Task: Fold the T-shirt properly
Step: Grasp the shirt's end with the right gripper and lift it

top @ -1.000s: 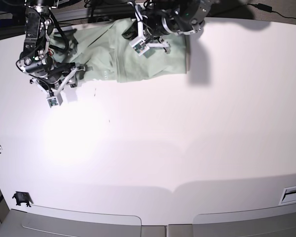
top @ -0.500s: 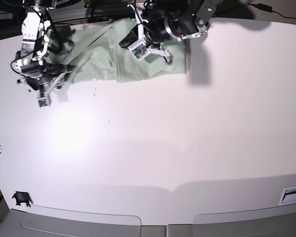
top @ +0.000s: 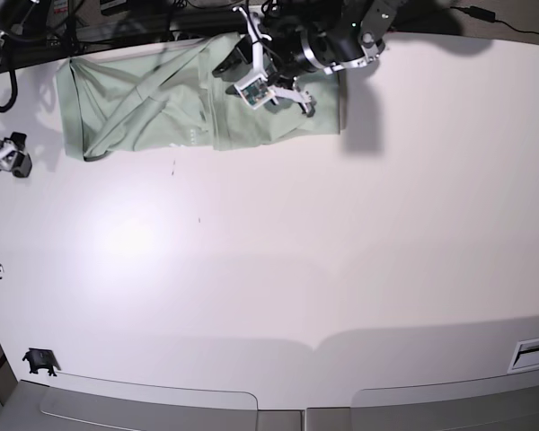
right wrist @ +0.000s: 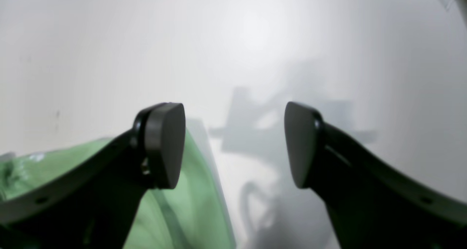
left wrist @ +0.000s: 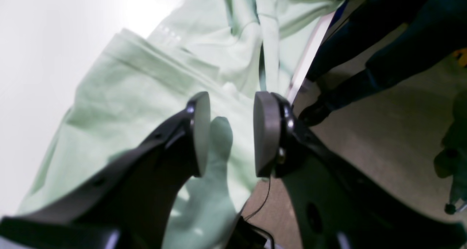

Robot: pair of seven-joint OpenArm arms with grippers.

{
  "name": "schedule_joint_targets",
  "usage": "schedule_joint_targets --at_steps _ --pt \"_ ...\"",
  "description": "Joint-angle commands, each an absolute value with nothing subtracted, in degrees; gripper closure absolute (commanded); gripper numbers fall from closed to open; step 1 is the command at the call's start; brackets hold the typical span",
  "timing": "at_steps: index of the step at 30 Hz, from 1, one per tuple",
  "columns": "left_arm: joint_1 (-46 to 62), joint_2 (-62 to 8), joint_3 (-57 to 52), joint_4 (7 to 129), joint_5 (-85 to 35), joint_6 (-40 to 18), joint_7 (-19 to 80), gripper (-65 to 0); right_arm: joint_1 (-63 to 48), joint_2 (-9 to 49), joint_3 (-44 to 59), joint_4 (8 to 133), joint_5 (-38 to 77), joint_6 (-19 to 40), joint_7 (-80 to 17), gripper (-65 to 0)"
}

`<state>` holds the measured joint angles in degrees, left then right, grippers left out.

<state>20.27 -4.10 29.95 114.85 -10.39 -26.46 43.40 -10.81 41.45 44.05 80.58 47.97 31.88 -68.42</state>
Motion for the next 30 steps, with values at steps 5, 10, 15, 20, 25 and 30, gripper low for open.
schedule_joint_targets --at_steps 5,10,15,20,25,30 --pt "19.99 -4.19 30.04 115.85 -10.48 -26.76 41.89 -18.6 -10.28 45.28 44.60 66.89 64.79 40.00 -76.05 -40.1" --pt "20.01 -4.16 30.06 115.85 -10.50 -26.76 40.45 -18.6 -10.31 44.27 44.56 56.69 74.48 40.00 -80.00 -40.1" --pt "20.01 -4.19 30.06 115.85 -10.50 -26.76 40.47 -18.6 -10.31 43.66 44.56 52.80 75.29 40.00 -80.00 -40.1" --pt "20.01 -4.19 30.06 115.85 -10.52 -26.76 40.47 -18.6 -10.28 43.33 44.56 52.80 69.01 40.00 -75.44 -40.1" --pt "19.99 -4.19 30.06 115.85 -10.50 -26.76 40.42 -18.6 -10.26 43.31 44.56 52.80 62.96 40.00 -71.77 -40.1" --pt "19.97 -4.19 30.06 115.85 -10.50 -26.76 40.21 -18.6 -10.28 43.31 43.94 52.80 62.96 40.00 -71.85 -40.1"
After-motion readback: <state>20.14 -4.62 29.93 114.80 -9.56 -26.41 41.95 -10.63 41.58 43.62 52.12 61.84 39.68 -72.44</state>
